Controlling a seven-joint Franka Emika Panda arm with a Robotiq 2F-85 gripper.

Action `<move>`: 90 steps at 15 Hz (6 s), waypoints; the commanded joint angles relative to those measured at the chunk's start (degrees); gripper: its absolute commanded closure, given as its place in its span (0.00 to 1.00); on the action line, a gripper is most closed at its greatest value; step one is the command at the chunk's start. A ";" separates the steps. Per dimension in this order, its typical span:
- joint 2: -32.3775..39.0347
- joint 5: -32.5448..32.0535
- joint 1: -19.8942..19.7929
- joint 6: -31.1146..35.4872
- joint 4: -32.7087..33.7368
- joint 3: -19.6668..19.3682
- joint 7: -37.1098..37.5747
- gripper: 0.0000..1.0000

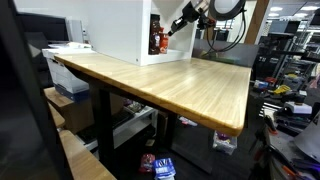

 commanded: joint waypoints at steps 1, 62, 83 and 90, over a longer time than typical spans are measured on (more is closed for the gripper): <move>2.40 -2.33 -0.12 4.06 2.55 -0.78 3.21 1.00; 12.13 -1.78 51.35 -17.36 18.64 -50.94 21.50 1.00; -0.46 -13.07 61.68 -31.92 12.50 -57.73 21.22 1.00; -9.39 -17.54 25.71 -32.67 5.72 -21.49 23.54 1.00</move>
